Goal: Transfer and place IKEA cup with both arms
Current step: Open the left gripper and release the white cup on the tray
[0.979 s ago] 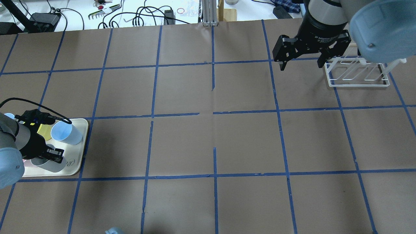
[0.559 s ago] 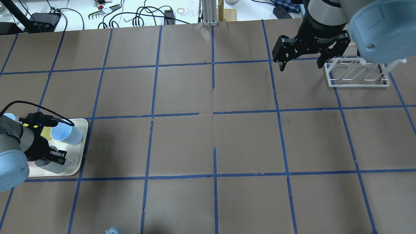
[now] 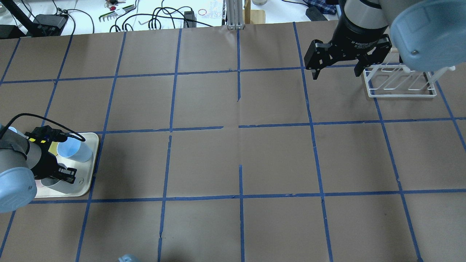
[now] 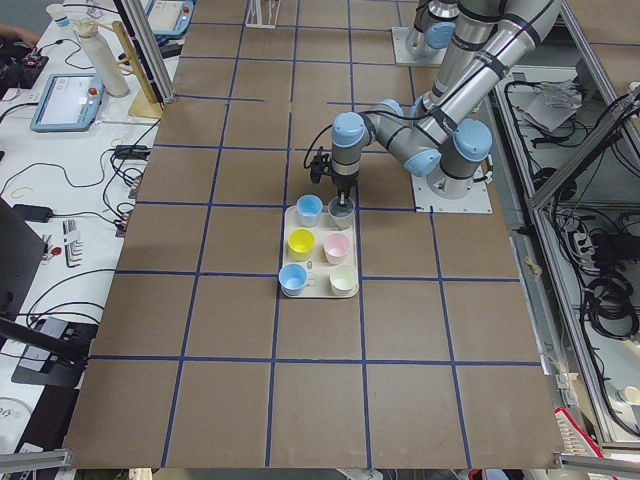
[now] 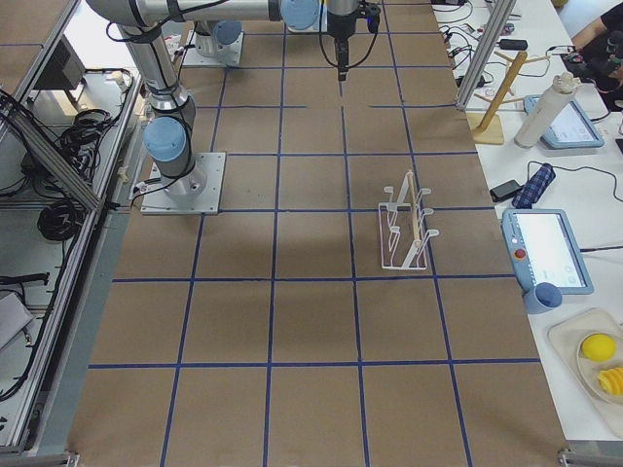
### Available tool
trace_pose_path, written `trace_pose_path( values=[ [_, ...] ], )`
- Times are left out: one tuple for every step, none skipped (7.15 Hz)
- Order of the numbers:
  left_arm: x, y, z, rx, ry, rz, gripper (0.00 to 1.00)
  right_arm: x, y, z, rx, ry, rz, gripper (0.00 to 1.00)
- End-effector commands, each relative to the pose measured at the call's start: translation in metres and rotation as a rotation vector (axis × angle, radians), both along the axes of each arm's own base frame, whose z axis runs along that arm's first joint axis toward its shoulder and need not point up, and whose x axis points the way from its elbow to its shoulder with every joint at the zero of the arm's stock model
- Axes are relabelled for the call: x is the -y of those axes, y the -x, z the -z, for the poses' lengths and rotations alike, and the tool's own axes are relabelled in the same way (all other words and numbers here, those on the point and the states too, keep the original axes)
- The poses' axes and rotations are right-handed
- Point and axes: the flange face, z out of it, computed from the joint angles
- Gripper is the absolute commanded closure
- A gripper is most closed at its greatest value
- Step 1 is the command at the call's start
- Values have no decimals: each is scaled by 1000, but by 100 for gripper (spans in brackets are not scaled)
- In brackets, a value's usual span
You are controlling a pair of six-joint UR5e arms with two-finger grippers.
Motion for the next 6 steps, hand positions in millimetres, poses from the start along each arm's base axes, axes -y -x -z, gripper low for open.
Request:
trace_pose_path(
  values=[
    [0, -1, 0, 2, -1, 7, 42, 0, 0, 0, 0, 1, 0, 0],
    [1, 0, -2, 8, 9, 1, 25, 0, 0, 0, 1, 0, 0, 0],
    [0, 0, -12, 23, 20, 0, 13, 0, 0, 0, 0, -1, 0, 0],
    [-1, 2, -19, 25, 25, 0, 12, -1, 0, -1, -2, 1, 0, 0],
    [-4, 4, -27, 17, 16, -3, 12, 0, 0, 0, 0, -1, 0, 0],
    [-2, 7, -49, 16, 15, 4, 11, 0, 0, 0, 0, 1, 0, 0]
  ],
)
